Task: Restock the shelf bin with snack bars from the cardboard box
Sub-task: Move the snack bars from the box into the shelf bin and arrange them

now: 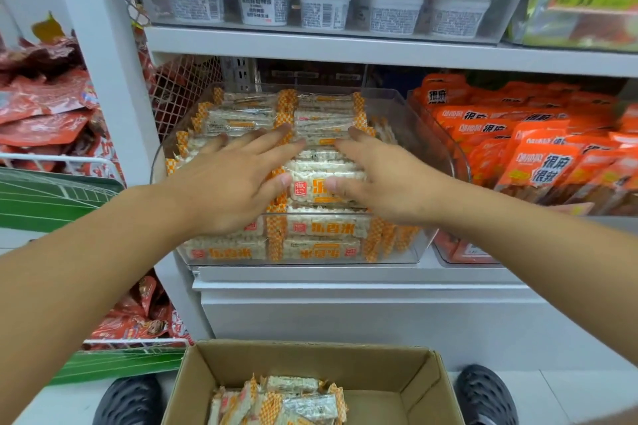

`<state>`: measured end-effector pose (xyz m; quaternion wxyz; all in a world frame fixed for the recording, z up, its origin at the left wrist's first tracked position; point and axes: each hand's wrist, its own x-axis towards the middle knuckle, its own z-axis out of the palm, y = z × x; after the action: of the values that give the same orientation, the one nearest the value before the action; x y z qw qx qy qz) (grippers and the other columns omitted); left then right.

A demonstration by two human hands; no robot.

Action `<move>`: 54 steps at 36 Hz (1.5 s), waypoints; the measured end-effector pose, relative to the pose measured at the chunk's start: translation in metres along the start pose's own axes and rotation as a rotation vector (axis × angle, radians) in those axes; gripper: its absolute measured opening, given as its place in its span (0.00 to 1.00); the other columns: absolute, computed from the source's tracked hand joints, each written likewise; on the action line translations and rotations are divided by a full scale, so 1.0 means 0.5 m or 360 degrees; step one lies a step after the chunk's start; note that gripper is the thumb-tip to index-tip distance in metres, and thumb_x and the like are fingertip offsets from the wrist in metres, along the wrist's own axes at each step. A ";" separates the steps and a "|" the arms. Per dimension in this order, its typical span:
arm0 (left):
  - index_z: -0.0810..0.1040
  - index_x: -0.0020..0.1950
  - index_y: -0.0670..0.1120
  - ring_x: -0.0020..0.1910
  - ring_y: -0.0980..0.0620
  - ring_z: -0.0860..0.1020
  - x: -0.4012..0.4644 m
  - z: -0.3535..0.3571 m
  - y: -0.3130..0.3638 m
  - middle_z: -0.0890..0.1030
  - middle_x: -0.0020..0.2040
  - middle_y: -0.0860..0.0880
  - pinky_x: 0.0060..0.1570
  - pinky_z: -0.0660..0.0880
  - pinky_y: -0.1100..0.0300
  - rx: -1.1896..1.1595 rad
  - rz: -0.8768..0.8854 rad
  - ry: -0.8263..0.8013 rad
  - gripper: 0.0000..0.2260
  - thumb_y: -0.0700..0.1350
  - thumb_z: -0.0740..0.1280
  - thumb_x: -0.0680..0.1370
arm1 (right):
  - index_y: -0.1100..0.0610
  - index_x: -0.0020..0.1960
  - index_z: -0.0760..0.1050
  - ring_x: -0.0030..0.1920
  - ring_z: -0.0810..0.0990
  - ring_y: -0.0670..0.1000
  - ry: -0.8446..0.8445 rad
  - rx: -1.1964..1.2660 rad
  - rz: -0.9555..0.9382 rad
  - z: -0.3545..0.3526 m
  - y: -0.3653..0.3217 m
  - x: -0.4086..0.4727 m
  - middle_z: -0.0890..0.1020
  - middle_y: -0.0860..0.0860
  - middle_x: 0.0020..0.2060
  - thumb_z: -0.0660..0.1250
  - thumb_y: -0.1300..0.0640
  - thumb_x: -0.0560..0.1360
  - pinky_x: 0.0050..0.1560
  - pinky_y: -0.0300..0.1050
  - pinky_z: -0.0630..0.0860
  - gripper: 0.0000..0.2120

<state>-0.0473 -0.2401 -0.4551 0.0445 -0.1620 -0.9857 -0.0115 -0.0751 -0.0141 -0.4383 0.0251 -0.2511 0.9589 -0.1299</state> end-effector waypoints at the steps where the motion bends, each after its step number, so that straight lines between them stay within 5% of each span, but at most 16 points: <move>1: 0.40 0.79 0.64 0.80 0.50 0.47 0.001 0.001 0.001 0.41 0.81 0.57 0.76 0.48 0.41 0.0035 0.0002 -0.0007 0.27 0.64 0.39 0.79 | 0.54 0.82 0.49 0.81 0.47 0.56 -0.0053 -0.0032 0.0008 0.009 0.001 -0.002 0.45 0.54 0.81 0.59 0.39 0.81 0.77 0.48 0.48 0.37; 7: 0.41 0.80 0.62 0.80 0.50 0.48 -0.003 0.002 0.012 0.44 0.81 0.56 0.76 0.48 0.41 0.0065 -0.0015 0.0051 0.26 0.63 0.40 0.81 | 0.45 0.81 0.40 0.79 0.33 0.58 -0.0098 -0.0217 0.0129 0.017 0.008 0.002 0.38 0.45 0.80 0.47 0.30 0.78 0.77 0.67 0.43 0.38; 12: 0.48 0.81 0.56 0.79 0.48 0.56 -0.022 -0.006 0.021 0.56 0.81 0.50 0.75 0.52 0.38 0.0035 0.0024 0.0344 0.30 0.63 0.47 0.81 | 0.44 0.81 0.46 0.80 0.39 0.61 0.0232 -0.0291 -0.0092 0.009 0.004 -0.023 0.44 0.48 0.81 0.49 0.28 0.77 0.76 0.68 0.48 0.38; 15: 0.56 0.80 0.52 0.77 0.46 0.62 -0.046 -0.019 0.024 0.63 0.78 0.48 0.73 0.60 0.38 0.0021 0.0073 0.0489 0.31 0.64 0.50 0.79 | 0.51 0.78 0.60 0.80 0.51 0.61 0.0481 -0.0307 -0.0298 -0.010 -0.008 -0.060 0.56 0.54 0.80 0.56 0.33 0.78 0.78 0.60 0.54 0.35; 18: 0.69 0.72 0.47 0.69 0.44 0.71 -0.091 -0.025 0.034 0.73 0.69 0.46 0.66 0.69 0.41 -0.0047 0.0162 0.0734 0.25 0.59 0.58 0.79 | 0.55 0.59 0.79 0.62 0.76 0.58 0.0884 -0.0208 -0.0652 -0.009 -0.038 -0.111 0.79 0.54 0.60 0.61 0.43 0.79 0.60 0.58 0.75 0.19; 21: 0.77 0.54 0.46 0.50 0.46 0.76 -0.149 -0.003 0.062 0.79 0.50 0.48 0.49 0.73 0.51 -0.0190 0.0195 0.0947 0.11 0.52 0.62 0.79 | 0.54 0.43 0.77 0.36 0.76 0.51 0.0692 0.0059 -0.0853 0.046 -0.059 -0.162 0.78 0.47 0.35 0.62 0.48 0.79 0.37 0.50 0.73 0.12; 23: 0.75 0.49 0.48 0.42 0.48 0.76 -0.182 0.047 0.095 0.78 0.43 0.50 0.40 0.71 0.52 -0.0264 0.0277 0.0682 0.09 0.52 0.61 0.79 | 0.53 0.42 0.77 0.33 0.75 0.49 0.0203 0.0137 -0.0814 0.125 -0.058 -0.187 0.77 0.46 0.32 0.63 0.48 0.79 0.34 0.48 0.69 0.12; 27: 0.73 0.65 0.52 0.58 0.46 0.77 -0.229 0.229 0.127 0.78 0.60 0.50 0.52 0.73 0.53 0.0198 0.0338 -0.0836 0.17 0.57 0.62 0.80 | 0.56 0.60 0.79 0.51 0.80 0.54 -0.1127 -0.0252 -0.0455 0.354 -0.006 -0.227 0.83 0.52 0.51 0.67 0.50 0.79 0.43 0.40 0.66 0.14; 30: 0.75 0.66 0.47 0.60 0.45 0.77 -0.284 0.377 0.124 0.78 0.62 0.47 0.55 0.74 0.53 0.0162 -0.0020 -0.1400 0.18 0.54 0.65 0.79 | 0.56 0.65 0.75 0.59 0.78 0.55 -0.1531 -0.0263 -0.0115 0.506 0.042 -0.268 0.80 0.53 0.61 0.72 0.52 0.75 0.50 0.41 0.72 0.21; 34: 0.70 0.70 0.47 0.62 0.43 0.76 -0.349 0.514 0.139 0.75 0.66 0.45 0.60 0.75 0.49 -0.0176 -0.0485 -0.1256 0.22 0.52 0.67 0.78 | 0.51 0.64 0.72 0.58 0.78 0.53 -0.0961 -0.0143 0.0103 0.635 0.059 -0.313 0.79 0.49 0.58 0.71 0.46 0.75 0.43 0.40 0.67 0.21; 36: 0.68 0.72 0.48 0.61 0.43 0.76 -0.357 0.549 0.148 0.75 0.65 0.45 0.58 0.76 0.49 -0.0338 -0.0663 -0.1118 0.24 0.51 0.68 0.78 | 0.51 0.64 0.68 0.59 0.78 0.54 -0.0703 0.0094 0.0320 0.691 0.057 -0.320 0.78 0.51 0.59 0.73 0.46 0.73 0.48 0.43 0.74 0.24; 40: 0.71 0.69 0.46 0.52 0.47 0.77 -0.338 0.591 0.146 0.77 0.61 0.45 0.47 0.76 0.56 -0.0867 -0.1125 -0.0960 0.21 0.50 0.68 0.78 | 0.55 0.72 0.64 0.66 0.73 0.57 -0.0661 0.0363 0.0417 0.745 0.038 -0.281 0.72 0.55 0.67 0.74 0.46 0.73 0.64 0.52 0.74 0.34; 43: 0.72 0.68 0.46 0.49 0.49 0.75 -0.327 0.623 0.148 0.76 0.64 0.45 0.50 0.75 0.58 -0.1225 -0.1342 -0.0917 0.21 0.50 0.70 0.78 | 0.55 0.68 0.67 0.62 0.75 0.58 -0.0631 0.0303 0.0388 0.776 0.033 -0.247 0.72 0.56 0.63 0.75 0.47 0.71 0.60 0.51 0.75 0.30; 47: 0.77 0.64 0.45 0.60 0.45 0.78 -0.321 0.652 0.162 0.78 0.64 0.46 0.62 0.75 0.52 -0.1644 -0.1762 -0.0752 0.19 0.53 0.71 0.77 | 0.53 0.52 0.70 0.49 0.78 0.55 -0.0537 0.0328 0.0472 0.803 0.034 -0.238 0.78 0.52 0.49 0.75 0.50 0.69 0.43 0.46 0.71 0.18; 50: 0.78 0.47 0.46 0.47 0.47 0.80 -0.310 0.654 0.176 0.81 0.45 0.46 0.56 0.80 0.48 -0.1972 -0.1918 -0.0622 0.15 0.57 0.73 0.74 | 0.55 0.43 0.72 0.35 0.73 0.50 -0.0347 0.0817 0.0544 0.815 0.024 -0.237 0.75 0.49 0.34 0.78 0.51 0.65 0.35 0.48 0.67 0.17; 54: 0.76 0.55 0.43 0.44 0.46 0.81 -0.298 0.668 0.189 0.81 0.48 0.45 0.47 0.79 0.56 -0.1825 -0.1910 -0.0388 0.17 0.53 0.73 0.75 | 0.57 0.43 0.80 0.34 0.76 0.49 -0.0328 0.1099 0.0256 0.799 -0.001 -0.219 0.80 0.52 0.33 0.79 0.55 0.66 0.38 0.45 0.73 0.11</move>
<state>0.0956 -0.1858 -0.8005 -0.1652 0.3922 -0.7441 -0.5150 0.0660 -0.0557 -0.8258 0.2148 -0.1635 0.8676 -0.4175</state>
